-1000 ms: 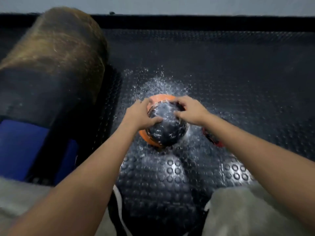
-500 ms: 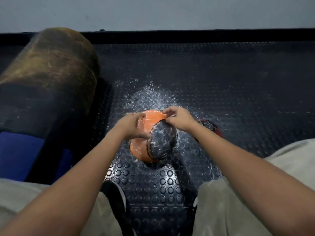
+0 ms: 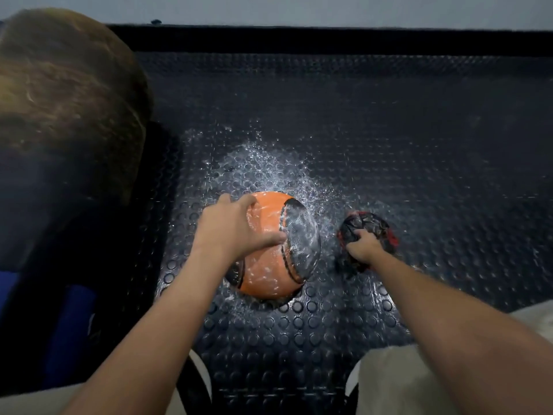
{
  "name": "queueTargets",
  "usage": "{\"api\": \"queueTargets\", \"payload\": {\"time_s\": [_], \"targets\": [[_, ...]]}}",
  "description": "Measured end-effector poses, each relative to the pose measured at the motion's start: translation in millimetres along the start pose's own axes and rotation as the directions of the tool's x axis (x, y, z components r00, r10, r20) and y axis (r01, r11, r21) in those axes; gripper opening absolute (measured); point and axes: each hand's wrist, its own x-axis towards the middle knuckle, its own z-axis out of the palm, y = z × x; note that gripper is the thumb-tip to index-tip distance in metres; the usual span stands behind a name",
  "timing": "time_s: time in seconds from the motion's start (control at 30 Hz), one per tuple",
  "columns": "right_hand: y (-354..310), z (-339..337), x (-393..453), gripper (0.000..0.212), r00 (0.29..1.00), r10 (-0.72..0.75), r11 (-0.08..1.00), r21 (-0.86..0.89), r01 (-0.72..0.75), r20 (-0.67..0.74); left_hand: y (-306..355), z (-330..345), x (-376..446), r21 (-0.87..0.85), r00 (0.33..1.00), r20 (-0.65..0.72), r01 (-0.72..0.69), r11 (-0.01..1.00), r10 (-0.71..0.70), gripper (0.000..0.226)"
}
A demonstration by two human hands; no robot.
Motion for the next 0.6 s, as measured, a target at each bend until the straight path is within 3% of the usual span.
{"api": "queueTargets", "payload": {"time_s": [0.2,0.4,0.5,0.6], "targets": [[15.7,22.2,4.9,0.066,0.985,-0.121,0.983,-0.149,0.103,-0.123,17.3,2.2,4.8,0.047,1.0,-0.013,0.022,0.999,-0.022,0.118],[23.4,33.9,-6.1,0.041,0.967,-0.182,0.97,-0.195,0.146,-0.18,44.1,7.1,3.6,0.133,0.998,-0.029,0.057,0.989,-0.053,0.114],[21.9,28.0,-13.2,0.032,0.984,-0.129,0.989,-0.087,0.119,-0.127,48.6,5.7,1.9,0.154,0.997,-0.016,0.082,0.985,-0.081,0.115],[6.9,13.1,-25.8,0.024,0.987,-0.05,0.972,0.22,0.083,-0.151,48.4,2.7,1.4,0.159,0.996,-0.007,0.088,0.983,-0.088,0.113]]}}
